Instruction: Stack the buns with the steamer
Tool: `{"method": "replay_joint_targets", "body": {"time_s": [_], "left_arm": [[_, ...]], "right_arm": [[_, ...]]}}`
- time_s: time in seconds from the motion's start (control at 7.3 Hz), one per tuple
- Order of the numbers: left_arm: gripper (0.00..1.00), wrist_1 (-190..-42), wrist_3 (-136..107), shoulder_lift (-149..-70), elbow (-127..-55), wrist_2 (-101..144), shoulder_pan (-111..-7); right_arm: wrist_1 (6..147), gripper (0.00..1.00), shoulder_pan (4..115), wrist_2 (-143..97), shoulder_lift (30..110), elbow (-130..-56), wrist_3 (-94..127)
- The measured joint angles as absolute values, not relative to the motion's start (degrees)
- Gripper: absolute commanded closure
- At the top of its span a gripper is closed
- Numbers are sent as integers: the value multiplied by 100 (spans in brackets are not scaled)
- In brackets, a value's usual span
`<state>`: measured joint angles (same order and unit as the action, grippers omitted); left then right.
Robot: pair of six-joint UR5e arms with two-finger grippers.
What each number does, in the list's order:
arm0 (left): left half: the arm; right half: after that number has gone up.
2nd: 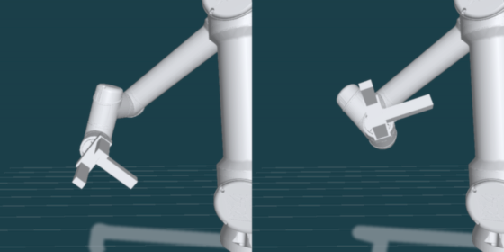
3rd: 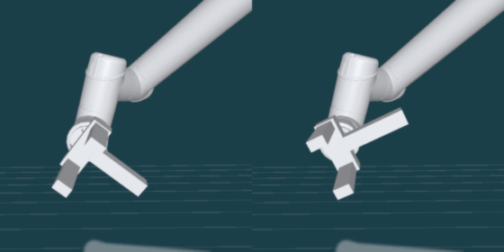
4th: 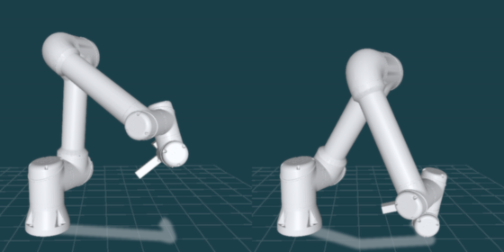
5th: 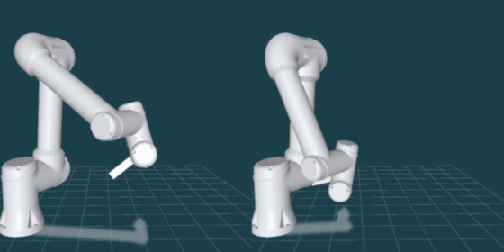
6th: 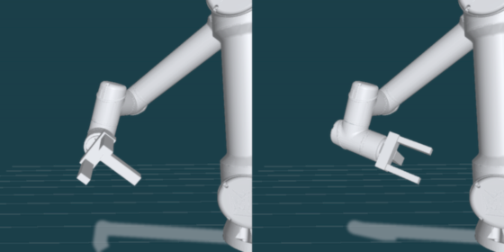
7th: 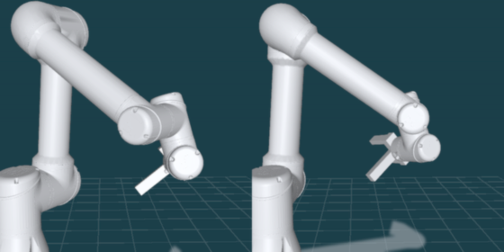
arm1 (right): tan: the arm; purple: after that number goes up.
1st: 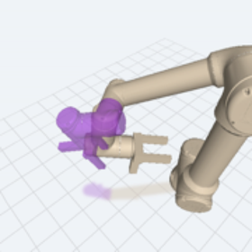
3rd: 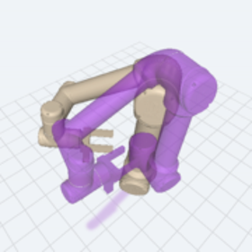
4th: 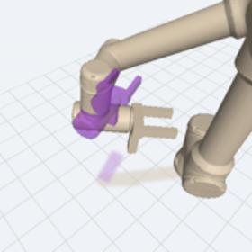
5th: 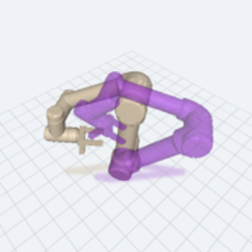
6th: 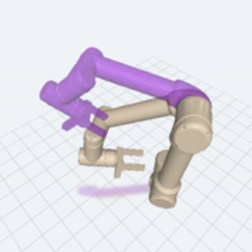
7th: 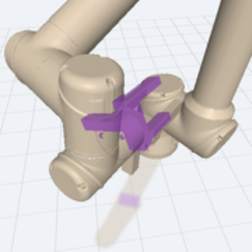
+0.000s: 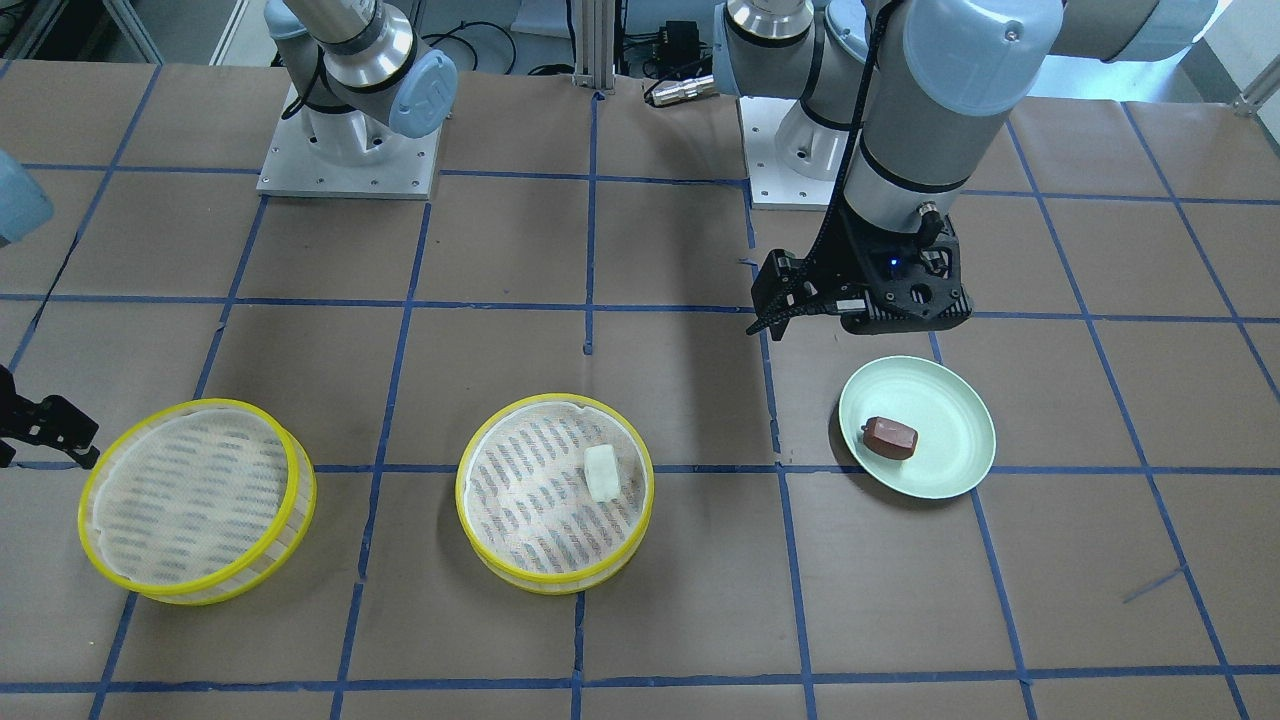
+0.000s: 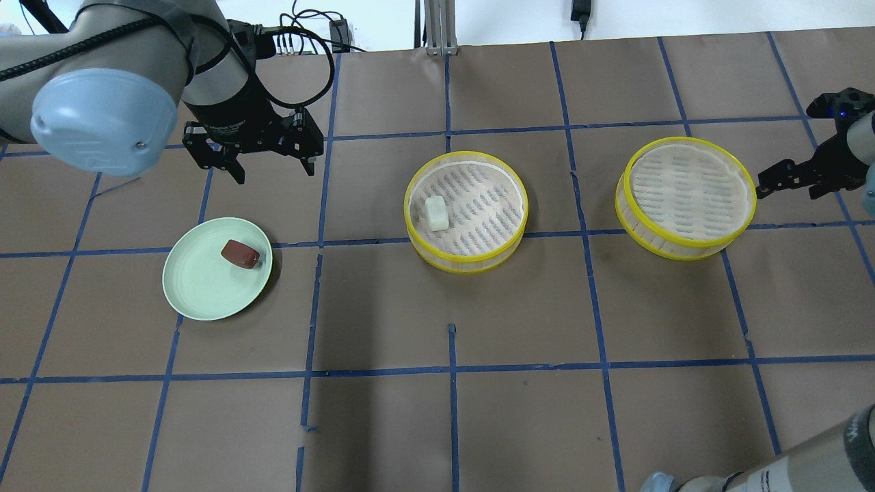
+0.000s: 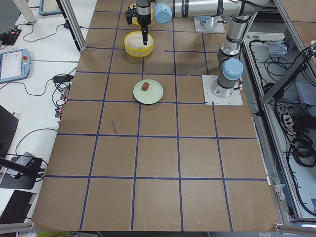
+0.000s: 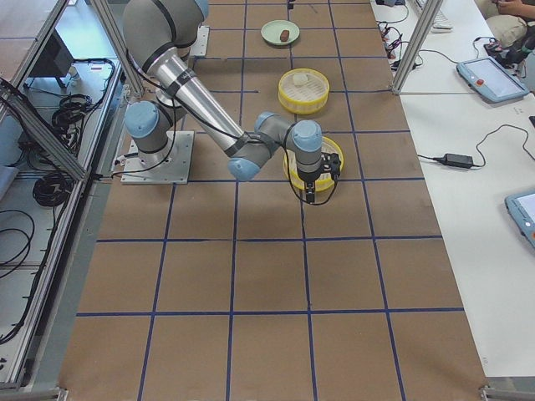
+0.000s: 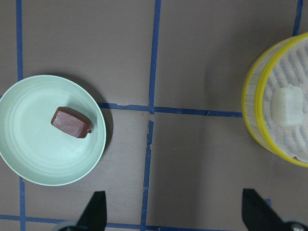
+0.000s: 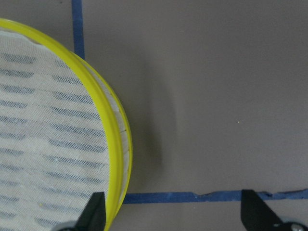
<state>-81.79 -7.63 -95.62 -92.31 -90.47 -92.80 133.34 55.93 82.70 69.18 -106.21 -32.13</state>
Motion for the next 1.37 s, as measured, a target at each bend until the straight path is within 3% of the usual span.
{"method": "replay_joint_targets", "body": {"time_s": [0.41, 0.55, 0.68, 0.82, 0.96, 1.37], "left_arm": [[0, -8190, -741, -9555, -9125, -9163, -9355], [0, -8213, -739, -9549, -9100, -9165, -9395], [0, -8232, -739, -9543, -9103, -9169, -9418], [0, -8239, -740, -9540, -9117, -9171, -9426], [0, -8243, -744, -9538, -9136, -9171, -9431], [0, -8242, -747, -9536, -9167, -9175, -9439]], "right_arm": [[13358, 0, 5869, 8277, 6736, -10506, -3023], [13362, 4, 5896, 8277, 6697, -10496, -2989], [13379, 43, 5908, 8273, 6622, -10483, -2985], [13396, 73, 5912, 8290, 6531, -10479, -3008], [13390, 93, 5914, 8326, 6490, -10480, -3040], [13389, 94, 5922, 8358, 6516, -10467, -3076]]}}
